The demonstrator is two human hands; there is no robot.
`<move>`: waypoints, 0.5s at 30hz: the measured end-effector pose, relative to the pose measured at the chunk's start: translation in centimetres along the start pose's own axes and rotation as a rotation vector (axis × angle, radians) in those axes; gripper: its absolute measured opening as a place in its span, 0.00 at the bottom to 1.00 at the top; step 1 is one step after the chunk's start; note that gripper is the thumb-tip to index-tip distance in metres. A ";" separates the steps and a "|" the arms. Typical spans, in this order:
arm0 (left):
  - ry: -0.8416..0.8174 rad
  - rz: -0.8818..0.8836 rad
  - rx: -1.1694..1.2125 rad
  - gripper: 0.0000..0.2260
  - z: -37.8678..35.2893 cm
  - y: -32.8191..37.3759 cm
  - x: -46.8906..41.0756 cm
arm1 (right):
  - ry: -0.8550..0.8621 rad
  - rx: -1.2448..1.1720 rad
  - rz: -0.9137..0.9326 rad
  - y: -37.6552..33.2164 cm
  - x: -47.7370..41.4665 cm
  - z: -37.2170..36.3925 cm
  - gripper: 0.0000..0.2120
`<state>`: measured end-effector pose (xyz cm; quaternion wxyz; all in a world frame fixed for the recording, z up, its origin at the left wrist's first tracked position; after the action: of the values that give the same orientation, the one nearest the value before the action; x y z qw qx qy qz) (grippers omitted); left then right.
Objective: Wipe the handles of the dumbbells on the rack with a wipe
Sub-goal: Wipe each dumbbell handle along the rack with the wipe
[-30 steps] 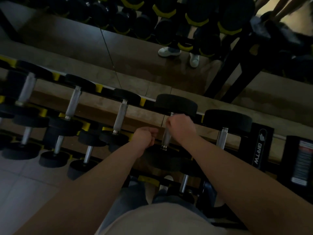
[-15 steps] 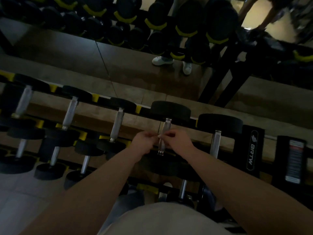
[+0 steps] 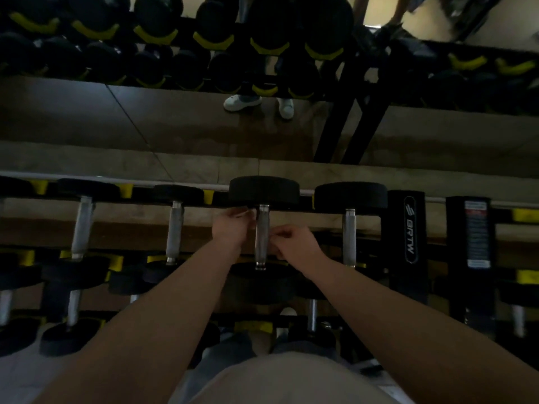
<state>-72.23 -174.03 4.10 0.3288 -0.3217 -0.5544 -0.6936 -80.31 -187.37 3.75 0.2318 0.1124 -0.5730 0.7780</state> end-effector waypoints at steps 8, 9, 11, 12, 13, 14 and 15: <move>0.083 -0.171 -0.648 0.09 0.5 -1.7 0.0 | 0.007 0.056 -0.068 2.0 1.0 1.1 0.07; 0.044 -0.148 -0.730 0.10 0.8 -1.8 -0.3 | -0.009 0.067 -0.082 2.2 1.0 1.0 0.07; -0.038 -0.088 -0.905 0.11 1.3 -1.9 -0.8 | -0.044 0.090 -0.104 2.4 0.9 0.8 0.06; -0.060 -0.084 -0.989 0.10 1.4 -2.1 -0.8 | -0.057 0.100 -0.113 2.4 0.9 0.7 0.06; -0.063 -0.083 -1.029 0.10 1.3 -2.2 -0.9 | -0.065 0.105 -0.119 2.3 0.9 0.6 0.06; -0.063 -0.092 -0.998 0.09 1.2 -2.3 -1.4 | -0.071 0.105 -0.124 2.2 0.8 0.6 0.06; -0.074 -0.078 -0.885 0.08 0.9 -2.2 -1.7 | -0.075 0.101 -0.127 2.2 0.8 0.6 0.06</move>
<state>-72.97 -172.56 1.63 0.1130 -0.4350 -0.2272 -0.8640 -82.10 -188.29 2.42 0.2529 0.1891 -0.5329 0.7851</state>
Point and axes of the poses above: each hand's wrist, its own x-axis away from the middle knuckle, its own z-axis out of the back of the hand, y = z × x, the point moved 1 cm from there along -x, towards the middle knuckle, and after that the axes turned 12 degrees about z, right-handed, at the moved point
